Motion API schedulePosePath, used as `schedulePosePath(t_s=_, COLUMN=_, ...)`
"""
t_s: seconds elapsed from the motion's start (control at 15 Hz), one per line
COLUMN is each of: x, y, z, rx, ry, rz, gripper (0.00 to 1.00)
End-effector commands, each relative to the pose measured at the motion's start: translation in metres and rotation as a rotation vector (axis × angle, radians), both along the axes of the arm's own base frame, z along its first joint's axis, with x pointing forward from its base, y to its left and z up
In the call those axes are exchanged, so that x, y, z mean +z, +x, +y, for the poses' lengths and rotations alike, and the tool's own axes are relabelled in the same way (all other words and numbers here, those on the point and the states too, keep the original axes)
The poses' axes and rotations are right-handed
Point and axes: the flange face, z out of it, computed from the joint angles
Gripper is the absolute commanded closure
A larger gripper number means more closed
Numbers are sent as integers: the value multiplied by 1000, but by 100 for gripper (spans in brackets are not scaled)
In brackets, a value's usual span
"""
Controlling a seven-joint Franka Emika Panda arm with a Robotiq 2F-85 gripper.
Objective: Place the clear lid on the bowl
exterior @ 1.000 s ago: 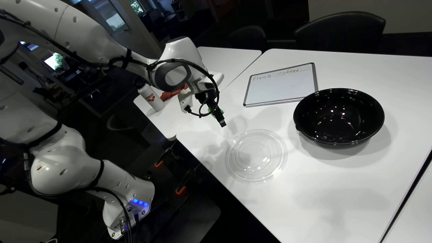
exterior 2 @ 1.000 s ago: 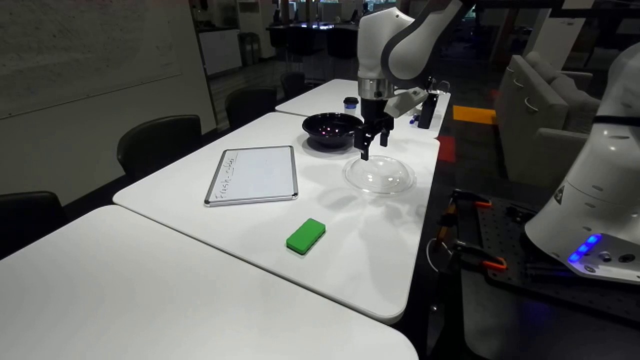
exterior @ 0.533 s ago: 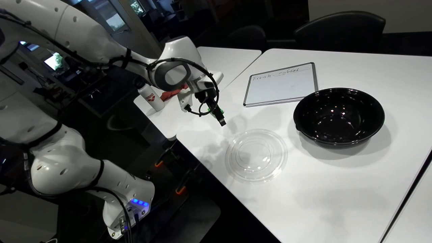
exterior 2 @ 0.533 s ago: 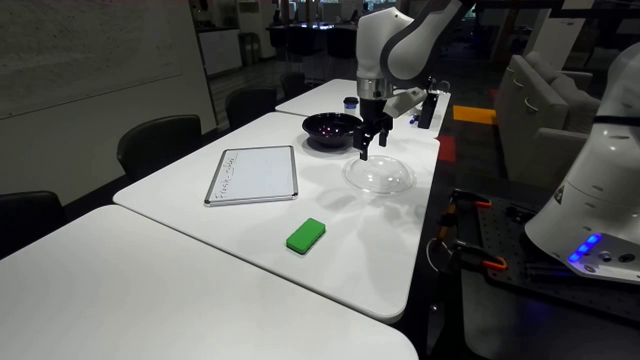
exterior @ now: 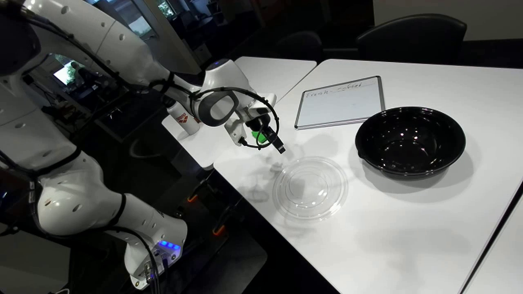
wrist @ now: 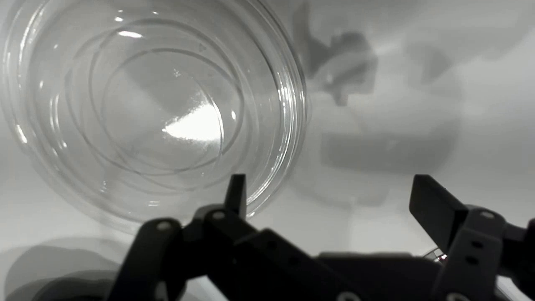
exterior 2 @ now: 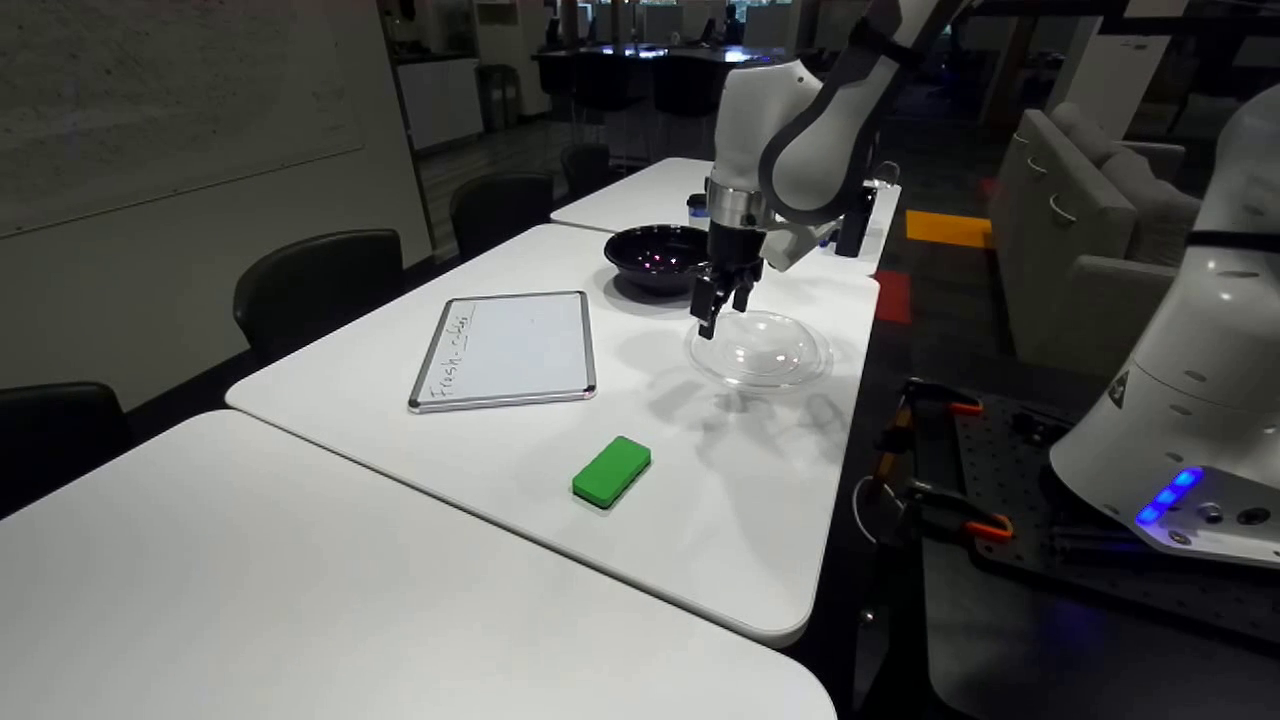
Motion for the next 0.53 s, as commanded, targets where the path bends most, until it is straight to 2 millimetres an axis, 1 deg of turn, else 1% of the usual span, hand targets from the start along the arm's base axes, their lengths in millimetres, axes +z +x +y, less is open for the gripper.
schedulePosePath(t_s=0.0, x=-30, y=1, z=0, rx=40, ry=14, rz=-20, gripper=0)
schedulePosePath(t_s=0.27, x=-60, y=-1, z=4, rx=79, ry=13, rz=-34, gripper=0)
schedulePosePath(t_s=0.47, x=-75, y=-1, z=5, rx=88, ry=12, rz=-51, gripper=0)
